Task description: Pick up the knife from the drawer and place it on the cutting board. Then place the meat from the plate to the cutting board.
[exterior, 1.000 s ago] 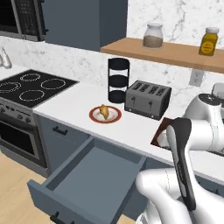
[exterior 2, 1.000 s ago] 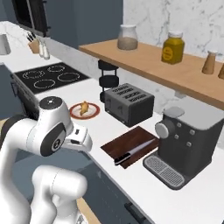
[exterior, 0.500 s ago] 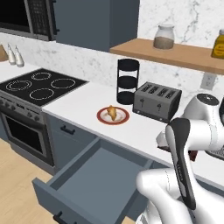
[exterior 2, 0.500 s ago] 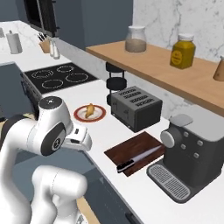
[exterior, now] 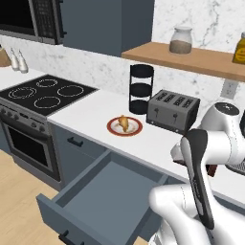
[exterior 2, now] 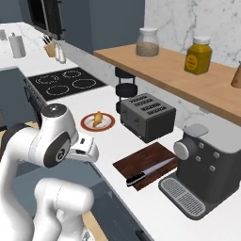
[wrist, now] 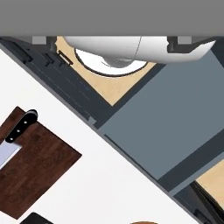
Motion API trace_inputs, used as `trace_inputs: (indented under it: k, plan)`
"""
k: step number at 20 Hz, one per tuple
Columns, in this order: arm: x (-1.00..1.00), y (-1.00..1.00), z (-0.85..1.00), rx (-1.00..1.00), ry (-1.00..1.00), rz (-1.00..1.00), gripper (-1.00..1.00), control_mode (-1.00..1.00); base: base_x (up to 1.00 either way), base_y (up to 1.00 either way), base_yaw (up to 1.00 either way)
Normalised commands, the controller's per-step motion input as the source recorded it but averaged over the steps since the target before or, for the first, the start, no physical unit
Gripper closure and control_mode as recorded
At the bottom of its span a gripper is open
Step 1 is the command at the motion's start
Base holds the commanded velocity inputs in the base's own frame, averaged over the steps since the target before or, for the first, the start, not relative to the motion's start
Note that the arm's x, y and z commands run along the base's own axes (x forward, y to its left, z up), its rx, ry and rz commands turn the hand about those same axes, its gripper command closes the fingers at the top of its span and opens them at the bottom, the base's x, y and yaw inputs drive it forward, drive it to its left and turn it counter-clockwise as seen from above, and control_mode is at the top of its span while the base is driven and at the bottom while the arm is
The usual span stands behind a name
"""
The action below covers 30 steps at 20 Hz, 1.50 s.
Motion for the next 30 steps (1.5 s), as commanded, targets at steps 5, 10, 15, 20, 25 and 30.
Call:
trace_inputs:
  k: [5,10,15,20,25,30]
  plan:
    - [0.04,0.00,0.00,0.00,0.00,0.00,-1.00,-1.00,0.05,0.00,0.00]
    - [0.59,0.33,0.40,-0.08,-0.01,0.05,-1.00,-1.00,0.00,0.00,0.00]
    - [1.00,0.75,0.53,-0.18,-0.02,0.00,-1.00,-1.00,0.00,0.00,0.00]
    - [1.00,0.57,0.04,0.00,-0.02,0.00,-1.00,-1.00,0.00,0.00,0.00]
    - [1.00,0.06,-0.17,0.10,0.11,-0.01,-1.00,-1.00,0.00,0.00,0.00]
    - [1.00,-0.03,-0.11,0.09,0.12,-0.01,-1.00,-1.00,0.00,0.00,0.00]
